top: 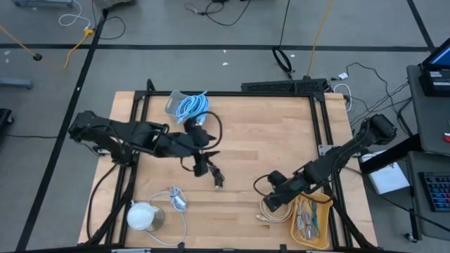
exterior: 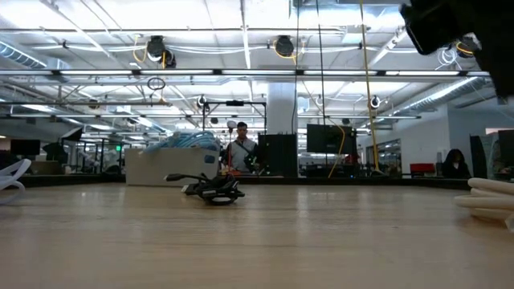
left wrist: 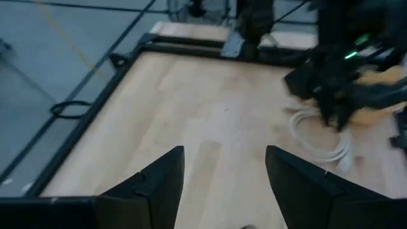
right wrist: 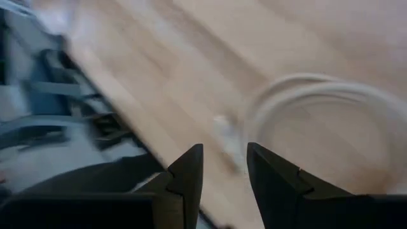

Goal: Pick & Place USB Port
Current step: Put the brown HDMI cable into the gray bin

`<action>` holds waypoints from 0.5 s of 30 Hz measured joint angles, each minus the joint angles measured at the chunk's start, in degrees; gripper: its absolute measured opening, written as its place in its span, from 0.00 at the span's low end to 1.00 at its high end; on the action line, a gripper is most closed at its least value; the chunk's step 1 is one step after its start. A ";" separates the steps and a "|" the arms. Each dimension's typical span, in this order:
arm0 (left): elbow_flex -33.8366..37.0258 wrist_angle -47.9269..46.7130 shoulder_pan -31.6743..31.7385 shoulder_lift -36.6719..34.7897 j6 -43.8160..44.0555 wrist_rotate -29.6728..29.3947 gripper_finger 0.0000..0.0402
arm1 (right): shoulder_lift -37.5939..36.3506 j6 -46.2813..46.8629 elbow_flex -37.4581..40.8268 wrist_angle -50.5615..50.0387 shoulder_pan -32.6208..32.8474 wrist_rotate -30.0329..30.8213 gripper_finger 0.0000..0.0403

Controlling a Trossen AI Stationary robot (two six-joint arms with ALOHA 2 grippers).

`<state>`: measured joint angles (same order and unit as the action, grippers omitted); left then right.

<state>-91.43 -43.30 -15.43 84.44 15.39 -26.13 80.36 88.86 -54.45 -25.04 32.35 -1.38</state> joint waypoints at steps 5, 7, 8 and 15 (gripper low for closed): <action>0.40 -5.62 -3.56 -0.56 1.12 -3.65 0.55 | 2.88 2.81 -2.26 1.79 -0.37 -0.38 0.28; 0.38 -6.52 -5.47 -0.61 1.30 -4.86 0.55 | 3.83 4.07 -3.02 1.81 -0.36 -0.39 0.28; 0.38 -7.00 -6.37 -0.61 1.29 -5.67 0.55 | 4.24 4.31 -3.42 2.04 -0.36 -0.41 0.28; 0.38 -8.64 -11.13 -0.61 1.32 -10.00 0.55 | 8.16 9.50 -4.36 1.44 0.02 -3.56 0.28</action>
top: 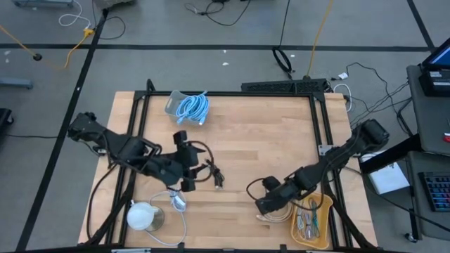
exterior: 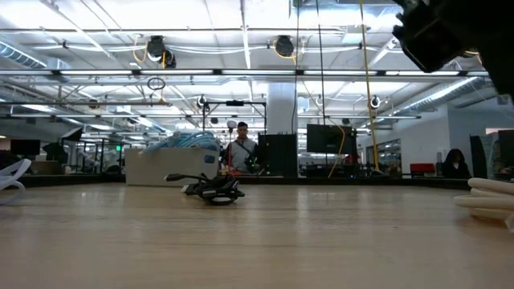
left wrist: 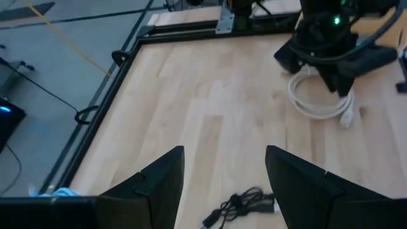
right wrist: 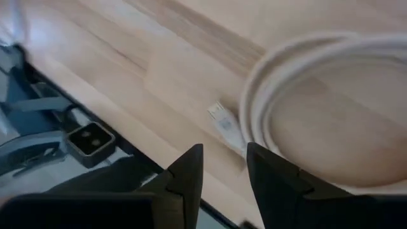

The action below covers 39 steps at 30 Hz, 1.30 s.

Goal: Pick & Place USB Port
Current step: Put the brown HDMI cable into the gray bin

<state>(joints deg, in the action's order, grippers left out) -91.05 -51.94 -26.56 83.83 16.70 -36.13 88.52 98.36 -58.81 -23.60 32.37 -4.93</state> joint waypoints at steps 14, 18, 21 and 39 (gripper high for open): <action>0.00 -2.95 -5.74 0.00 0.37 -4.51 0.55 | 4.72 6.03 -0.02 -1.49 -0.37 -1.13 0.28; 0.00 -3.76 -6.28 0.00 0.40 -4.99 0.55 | 6.18 6.20 0.00 2.01 -1.31 -0.96 0.28; 0.00 -4.14 -6.30 0.00 0.38 -5.44 0.51 | 7.35 6.04 -0.04 2.67 -2.12 -1.12 0.28; -0.02 -5.85 -7.35 0.02 2.51 -3.50 0.31 | 9.47 4.41 0.00 -1.32 -2.61 -7.53 0.28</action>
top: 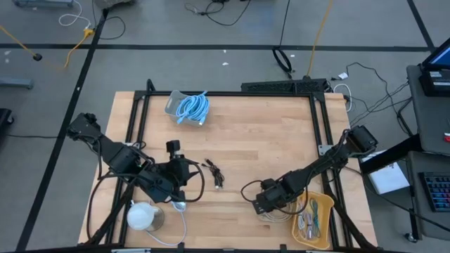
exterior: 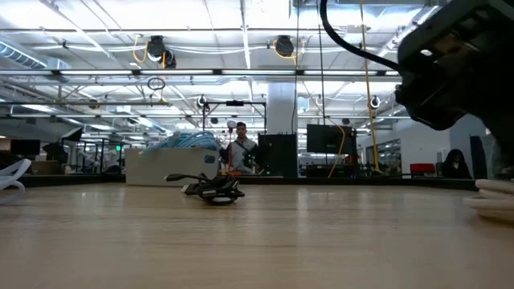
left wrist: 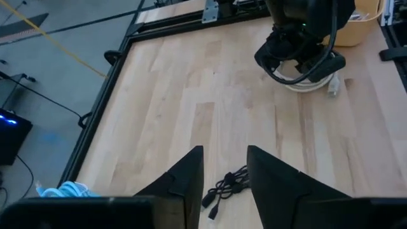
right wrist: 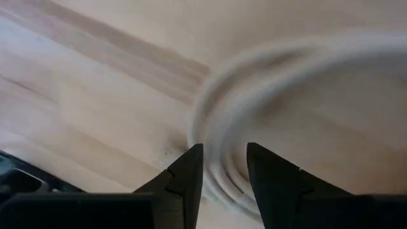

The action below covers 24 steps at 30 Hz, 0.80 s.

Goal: Pick & Place USB Port
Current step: Put the brown HDMI cable into the gray bin

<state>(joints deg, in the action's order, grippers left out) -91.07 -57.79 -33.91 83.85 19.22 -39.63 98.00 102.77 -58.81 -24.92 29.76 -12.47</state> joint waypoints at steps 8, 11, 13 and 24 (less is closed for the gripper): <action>0.00 0.03 0.00 0.00 0.01 -0.33 0.37 | 0.02 -1.45 0.02 5.15 -2.04 6.50 0.28; 0.00 -0.05 0.00 0.00 0.03 -0.32 0.37 | 0.71 -2.08 0.02 5.07 -2.70 6.34 0.28; 0.00 -0.49 0.00 0.00 0.14 -0.32 0.37 | 1.76 -2.31 0.02 5.02 -2.77 5.88 0.28; 0.00 -3.87 0.00 0.02 3.30 0.12 0.37 | 8.04 -4.88 -0.04 17.78 -2.94 3.46 0.04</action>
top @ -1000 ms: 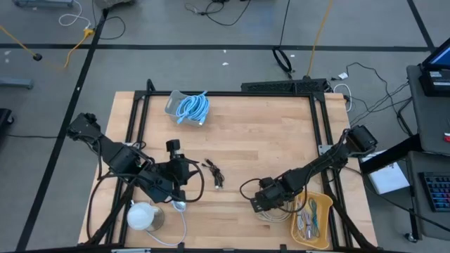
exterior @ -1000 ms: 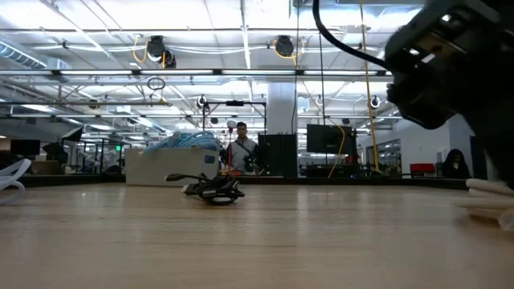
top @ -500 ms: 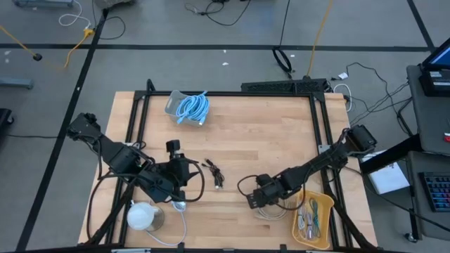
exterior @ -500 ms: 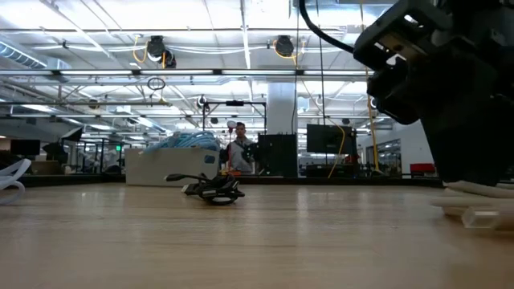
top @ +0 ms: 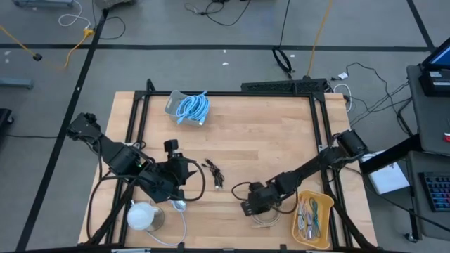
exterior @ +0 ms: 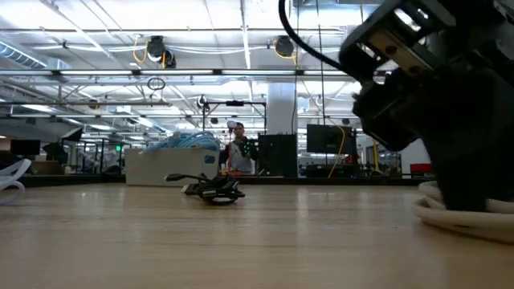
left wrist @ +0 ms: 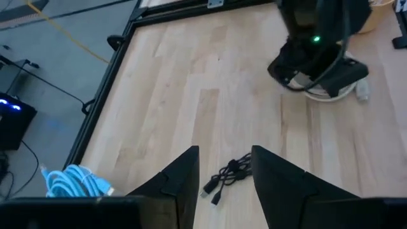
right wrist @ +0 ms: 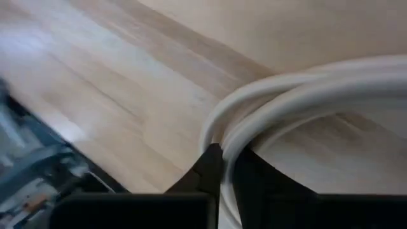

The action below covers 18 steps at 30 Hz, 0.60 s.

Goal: Pick & Place USB Port
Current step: Put the brown HDMI cable into the gray bin

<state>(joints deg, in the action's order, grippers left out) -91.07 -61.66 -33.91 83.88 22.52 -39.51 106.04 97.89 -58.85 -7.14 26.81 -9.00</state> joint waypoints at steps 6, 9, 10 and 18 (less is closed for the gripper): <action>0.00 -0.36 0.02 0.00 3.23 0.58 0.37 | -6.05 -9.83 -0.12 7.95 -3.43 15.81 0.02; 0.00 -0.20 0.12 0.00 5.26 0.94 0.37 | -11.18 -17.69 -0.58 11.02 -5.20 22.75 0.02; 0.00 -0.14 0.17 0.00 5.92 0.89 0.37 | -13.05 -20.67 -0.74 12.69 -5.78 25.11 0.02; 1.44 10.40 2.73 -3.41 8.82 2.54 0.37 | -25.55 -43.79 -5.38 18.05 -7.76 41.47 0.02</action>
<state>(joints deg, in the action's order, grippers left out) -89.62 -51.26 -31.18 80.46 31.34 -36.97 80.49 54.10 -64.23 10.90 19.06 32.47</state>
